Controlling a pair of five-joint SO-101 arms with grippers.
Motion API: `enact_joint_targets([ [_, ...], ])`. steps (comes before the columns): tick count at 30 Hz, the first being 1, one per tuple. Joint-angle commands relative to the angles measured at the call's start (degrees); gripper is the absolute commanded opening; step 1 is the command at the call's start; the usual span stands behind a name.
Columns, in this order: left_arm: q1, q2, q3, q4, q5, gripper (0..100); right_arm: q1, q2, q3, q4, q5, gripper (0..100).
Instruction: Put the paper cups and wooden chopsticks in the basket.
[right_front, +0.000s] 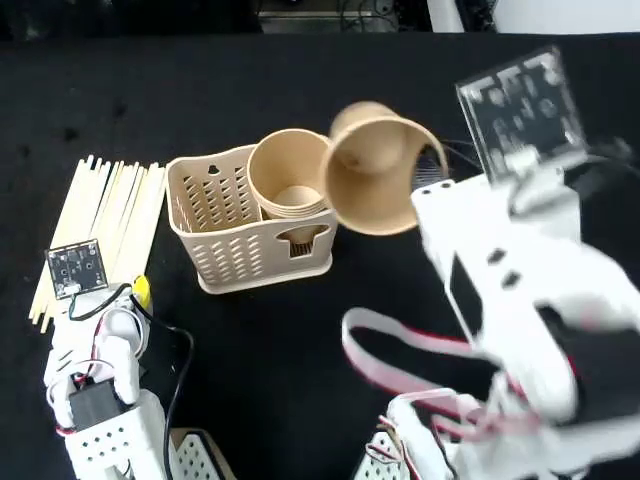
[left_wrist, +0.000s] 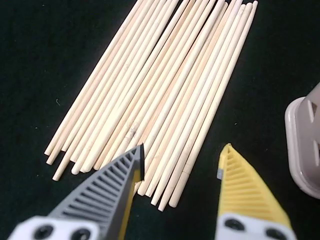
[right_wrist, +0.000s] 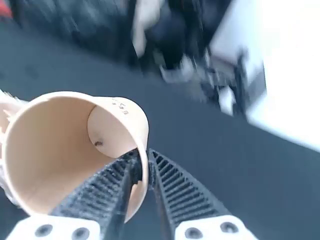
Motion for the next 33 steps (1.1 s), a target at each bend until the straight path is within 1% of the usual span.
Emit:
enact_joint_targets([
  [1, 0.8, -0.4, 1.0, 0.2, -0.8, 25, -7.2, 2.2, -6.9, 1.1, -3.8, 1.1],
  [4, 0.8, -0.4, 1.0, 0.2, -0.8, 25, -9.1, 6.0, -6.8, 0.9, -3.8, 1.1],
  [12, 0.8, -0.4, 1.0, 0.2, -0.8, 25, -9.3, 17.5, -6.9, 1.2, -3.8, 1.1],
  [27, 0.8, -0.4, 1.0, -0.1, -0.8, 25, -9.4, 23.3, -3.5, 1.1, -3.3, 2.1],
  [29, 0.8, -0.4, 1.0, -0.1, -0.8, 25, -9.4, 23.7, -3.6, 1.1, -3.2, 7.5],
  [31, 0.8, -0.4, 1.0, -0.1, -0.8, 25, -10.0, 23.8, -3.6, -0.2, -3.1, 15.7],
  [33, 0.8, -0.4, 1.0, -0.1, -0.8, 25, -12.0, 23.6, -3.6, -0.5, -1.1, 23.7],
])
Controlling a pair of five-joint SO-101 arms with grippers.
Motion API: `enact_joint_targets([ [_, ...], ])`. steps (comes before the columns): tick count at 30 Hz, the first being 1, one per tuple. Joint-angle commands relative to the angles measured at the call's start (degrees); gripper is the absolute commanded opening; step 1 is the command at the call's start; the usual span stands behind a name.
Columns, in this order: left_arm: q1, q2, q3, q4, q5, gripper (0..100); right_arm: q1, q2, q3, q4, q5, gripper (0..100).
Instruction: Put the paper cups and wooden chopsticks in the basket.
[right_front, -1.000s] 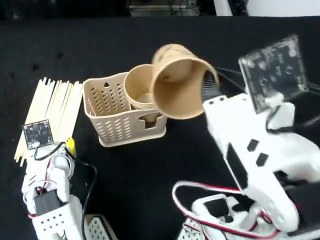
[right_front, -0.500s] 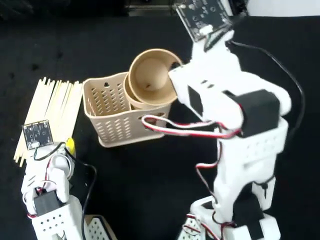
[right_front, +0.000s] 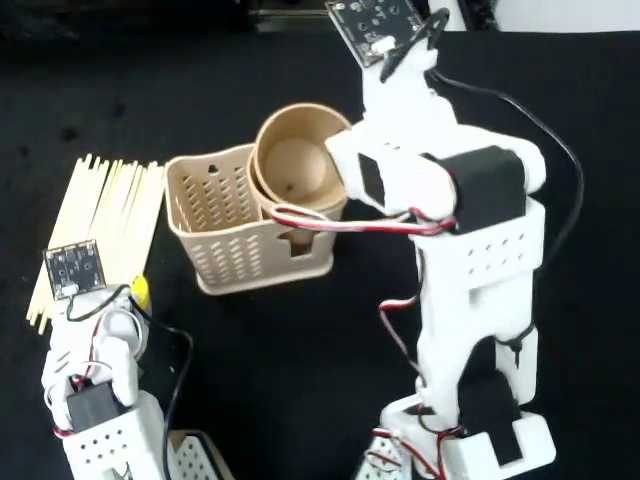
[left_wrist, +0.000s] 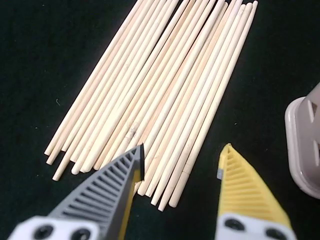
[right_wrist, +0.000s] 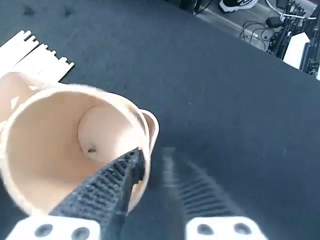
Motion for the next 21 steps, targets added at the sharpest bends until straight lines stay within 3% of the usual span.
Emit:
enact_joint_targets([
  [1, 0.8, -0.4, 1.0, -0.1, -0.8, 25, -4.3, -0.1, -0.3, -0.4, 2.8, 26.9],
  [5, 0.8, -0.4, 1.0, 0.0, -0.8, 25, -8.1, -0.3, -0.5, -0.4, 2.8, 31.5],
  [21, 0.8, -0.4, 1.0, 0.0, -0.8, 25, -8.3, -0.4, -8.9, 1.1, 2.8, 31.5],
])
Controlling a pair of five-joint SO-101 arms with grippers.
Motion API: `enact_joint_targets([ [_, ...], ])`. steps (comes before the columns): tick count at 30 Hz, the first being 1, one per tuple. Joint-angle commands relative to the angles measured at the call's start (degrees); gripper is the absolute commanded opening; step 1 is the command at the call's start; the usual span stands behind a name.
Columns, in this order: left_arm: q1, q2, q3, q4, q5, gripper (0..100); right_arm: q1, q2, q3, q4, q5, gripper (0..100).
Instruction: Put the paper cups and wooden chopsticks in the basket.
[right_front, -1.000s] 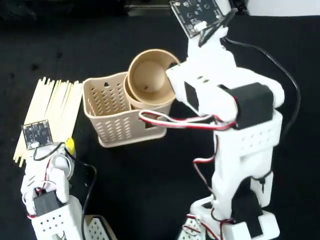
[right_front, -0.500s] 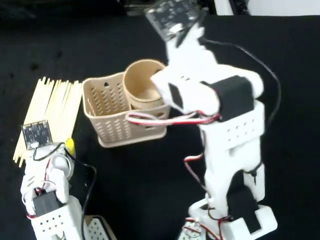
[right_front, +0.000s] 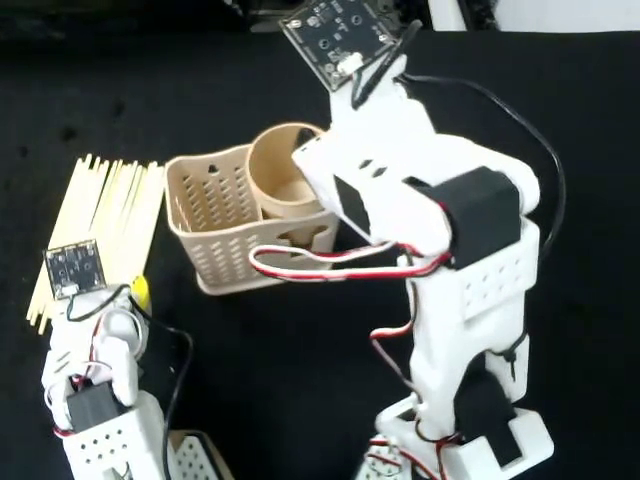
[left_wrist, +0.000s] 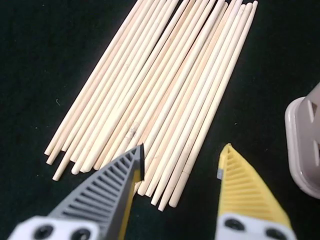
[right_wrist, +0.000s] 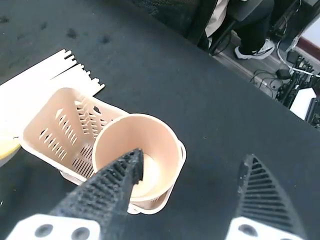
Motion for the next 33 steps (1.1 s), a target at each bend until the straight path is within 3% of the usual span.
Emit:
enact_joint_targets([
  [1, 0.8, -0.4, 1.0, 0.0, -0.8, 25, -1.0, -0.5, -2.4, 1.3, 0.5, 31.5],
  [17, 0.8, -0.4, 1.0, -0.1, -0.8, 25, -1.1, -7.3, -7.8, 2.1, 0.5, 31.5],
  [33, 0.8, -0.4, 1.0, 0.0, -0.8, 25, -0.7, -28.4, 16.0, 1.8, 1.1, 31.5],
])
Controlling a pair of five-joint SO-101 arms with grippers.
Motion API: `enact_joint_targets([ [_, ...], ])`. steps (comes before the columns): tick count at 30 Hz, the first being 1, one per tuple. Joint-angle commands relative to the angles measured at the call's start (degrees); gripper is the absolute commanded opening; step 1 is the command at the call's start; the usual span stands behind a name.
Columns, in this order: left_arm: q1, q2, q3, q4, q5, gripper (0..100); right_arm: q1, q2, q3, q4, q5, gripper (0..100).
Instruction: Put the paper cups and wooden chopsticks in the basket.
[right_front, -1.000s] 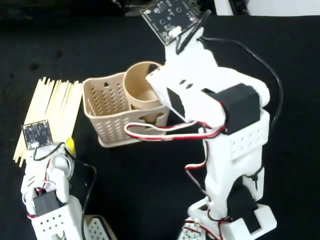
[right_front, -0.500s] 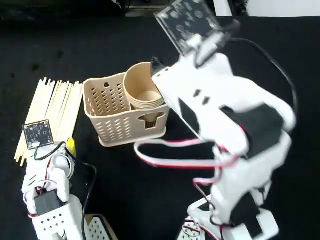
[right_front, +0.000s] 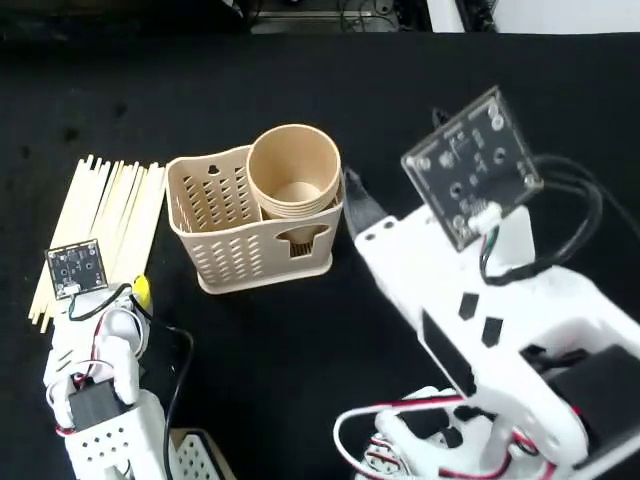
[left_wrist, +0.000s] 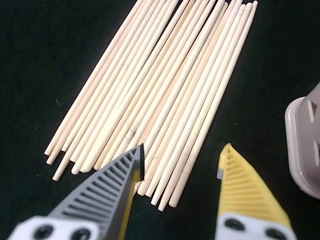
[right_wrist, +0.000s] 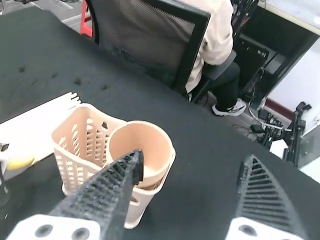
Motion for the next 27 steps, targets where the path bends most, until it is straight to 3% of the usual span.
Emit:
enact_joint_targets([
  [1, 0.8, -0.4, 1.0, 0.0, -0.8, 25, -0.3, -4.6, 8.8, 1.3, 0.8, 31.5],
  [7, 0.8, -0.4, 1.0, 0.2, -0.8, 25, -0.3, -12.8, 19.9, 0.9, 4.4, 28.9],
  [16, 0.7, -0.3, 1.0, 0.3, -0.8, 25, -0.3, -35.6, 41.7, -0.6, 6.2, 1.3],
  [27, 0.5, -0.2, 1.0, 0.3, -0.8, 25, -0.2, -59.5, 76.4, -26.4, 6.2, 2.1],
])
